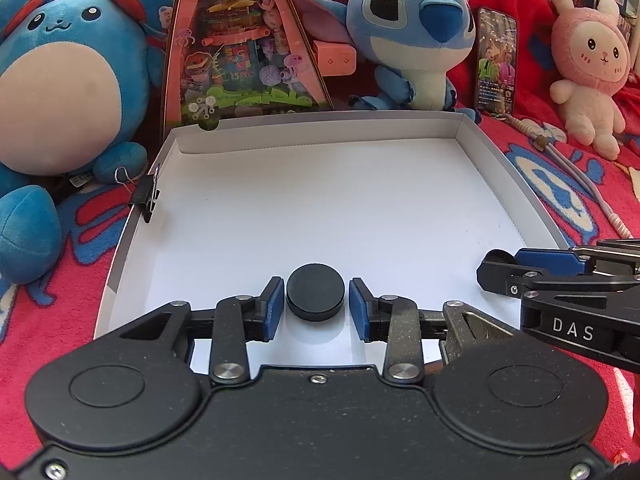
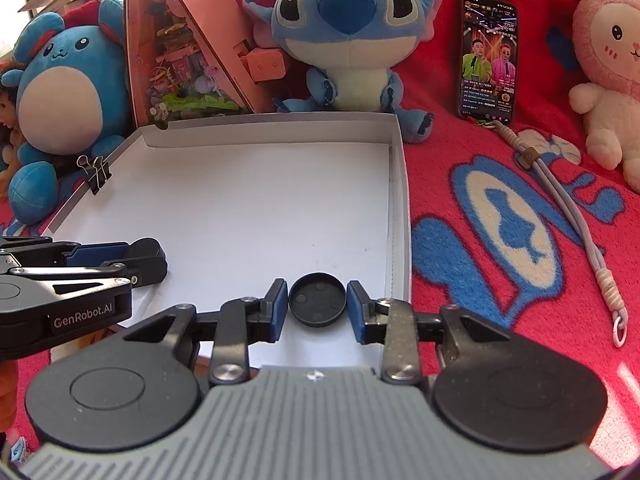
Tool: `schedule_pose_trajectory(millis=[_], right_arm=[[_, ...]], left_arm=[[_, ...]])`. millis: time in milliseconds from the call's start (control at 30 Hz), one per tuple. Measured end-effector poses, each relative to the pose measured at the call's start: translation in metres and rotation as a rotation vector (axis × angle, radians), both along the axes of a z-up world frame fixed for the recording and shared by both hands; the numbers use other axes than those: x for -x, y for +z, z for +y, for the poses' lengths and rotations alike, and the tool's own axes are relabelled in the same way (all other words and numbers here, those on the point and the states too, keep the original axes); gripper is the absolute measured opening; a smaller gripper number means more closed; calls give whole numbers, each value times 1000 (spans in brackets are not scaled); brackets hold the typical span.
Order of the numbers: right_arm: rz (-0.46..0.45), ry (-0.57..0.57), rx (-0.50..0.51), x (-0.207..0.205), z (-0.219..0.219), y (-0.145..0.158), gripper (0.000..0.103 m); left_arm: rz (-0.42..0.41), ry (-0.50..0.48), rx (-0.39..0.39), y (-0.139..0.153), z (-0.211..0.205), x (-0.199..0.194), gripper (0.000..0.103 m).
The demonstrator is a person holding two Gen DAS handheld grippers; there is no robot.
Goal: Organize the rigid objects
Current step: 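Carry the black lid into the white box and open the left gripper, then withdraw the left gripper from the box back over the objects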
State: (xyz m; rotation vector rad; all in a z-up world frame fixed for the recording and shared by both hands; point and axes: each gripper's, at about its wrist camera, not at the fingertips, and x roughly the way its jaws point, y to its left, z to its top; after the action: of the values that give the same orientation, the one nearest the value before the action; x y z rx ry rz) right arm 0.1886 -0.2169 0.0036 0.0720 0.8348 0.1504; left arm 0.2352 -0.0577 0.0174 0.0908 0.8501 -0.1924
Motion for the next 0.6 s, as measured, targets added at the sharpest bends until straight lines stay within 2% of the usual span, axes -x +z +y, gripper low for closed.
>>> schedule_pose_trajectory(millis=[133,200,400,600], right_arm=[[-11,27,-9,3,-3,5,62],[-34,51,-2,8,-5,10,69],[-74,100,-40,24,-18,23,75],[-115,140,-57,48,-29,36,78]], left_arm=[[-9,10,-17,8,-3,3,48],[-33,25,-15,16,-3,6,57],[-128,36,38,44,-3,26,76],[-177,76,42,65,-8,60,77]])
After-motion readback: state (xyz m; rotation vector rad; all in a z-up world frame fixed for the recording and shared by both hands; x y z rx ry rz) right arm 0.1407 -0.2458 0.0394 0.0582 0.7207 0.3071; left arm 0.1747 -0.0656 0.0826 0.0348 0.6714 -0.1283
